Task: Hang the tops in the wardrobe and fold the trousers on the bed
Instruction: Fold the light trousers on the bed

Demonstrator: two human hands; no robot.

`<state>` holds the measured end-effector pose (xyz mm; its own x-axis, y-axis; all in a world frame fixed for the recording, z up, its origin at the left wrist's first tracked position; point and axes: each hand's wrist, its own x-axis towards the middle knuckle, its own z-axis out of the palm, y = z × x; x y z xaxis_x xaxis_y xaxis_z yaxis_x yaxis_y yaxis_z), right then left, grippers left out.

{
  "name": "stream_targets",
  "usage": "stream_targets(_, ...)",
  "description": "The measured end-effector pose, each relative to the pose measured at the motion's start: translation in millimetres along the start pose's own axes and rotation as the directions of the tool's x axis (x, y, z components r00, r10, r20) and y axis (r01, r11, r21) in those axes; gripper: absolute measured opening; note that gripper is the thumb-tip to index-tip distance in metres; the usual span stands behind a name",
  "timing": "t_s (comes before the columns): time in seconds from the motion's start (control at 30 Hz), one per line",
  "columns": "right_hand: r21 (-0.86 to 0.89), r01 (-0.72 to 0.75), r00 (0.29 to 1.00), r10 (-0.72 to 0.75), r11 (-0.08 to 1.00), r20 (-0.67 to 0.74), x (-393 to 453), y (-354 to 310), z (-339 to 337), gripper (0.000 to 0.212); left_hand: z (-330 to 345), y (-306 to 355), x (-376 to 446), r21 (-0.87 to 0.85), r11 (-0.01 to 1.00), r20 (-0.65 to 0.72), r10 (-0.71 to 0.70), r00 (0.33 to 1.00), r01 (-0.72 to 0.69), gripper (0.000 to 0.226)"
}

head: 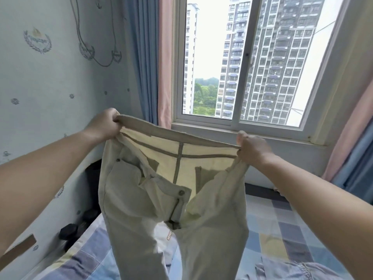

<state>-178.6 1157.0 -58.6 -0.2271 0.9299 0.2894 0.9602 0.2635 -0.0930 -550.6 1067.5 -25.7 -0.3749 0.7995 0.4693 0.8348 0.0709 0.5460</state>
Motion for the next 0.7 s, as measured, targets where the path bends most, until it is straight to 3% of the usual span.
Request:
stream_targets(0.07, -0.080, -0.015, 1.000, 0.016, 0.997, 0.018, -4.0, 8.5, -0.8, 0.007, -9.5, -6.9, 2.5, 0.086, 0.994, -0.013, 0.063, 0.998, -0.062, 0.011)
stream_targets(0.13, -0.138, -0.029, 0.998, 0.036, 0.990, 0.049, -5.7, 12.6, 2.9, 0.014, -12.8, -10.8, 1.5, 0.200, 0.971, 0.009, 0.135, 0.991, -0.134, 0.015)
stream_targets(0.27, -0.034, -0.140, 0.976, 0.143, 0.990, 0.163, -4.5, 16.0, 5.0, 0.029, -10.0, -18.7, 0.8, 0.422, 0.884, 0.038, 0.207, 0.978, -0.203, 0.020)
stream_targets(0.33, 0.000, -0.182, 0.964, 0.179, 0.983, 0.196, -3.0, 22.0, 2.9, 0.025, -11.2, -22.8, 0.5, 0.433, 0.891, 0.032, 0.138, 0.990, -0.138, 0.027)
stream_targets(0.37, 0.018, -0.204, 0.958, 0.196, 0.979, 0.209, -2.7, 26.0, 2.2, 0.021, -11.7, -23.7, -0.4, 0.377, 0.923, 0.031, 0.076, 0.997, -0.082, 0.032)
stream_targets(0.43, 0.064, -0.255, 0.942, 0.233, 0.965, 0.243, -6.2, 34.5, 1.8, 0.019, -11.5, -23.2, -2.8, 0.105, 0.992, 0.062, -0.070, 0.996, 0.063, 0.037)
stream_targets(0.53, 0.185, -0.341, 0.920, 0.287, 0.922, 0.265, -13.3, 46.5, 1.5, 0.025, -5.0, -15.4, -7.2, -0.283, 0.919, 0.159, -0.238, 0.958, 0.275, 0.040)
stream_targets(0.6, 0.427, -0.430, 0.898, 0.326, 0.796, 0.296, -14.8, 53.0, -0.1, 0.030, 2.3, -7.7, -11.1, -0.403, 0.849, 0.214, -0.275, 0.937, 0.341, 0.043)
stream_targets(0.7, 0.847, -0.458, 0.861, 0.374, 0.270, 0.346, -15.7, 66.3, -15.6, 0.032, 16.0, 14.2, -15.3, -0.577, 0.723, 0.294, -0.250, 0.922, 0.380, 0.043)
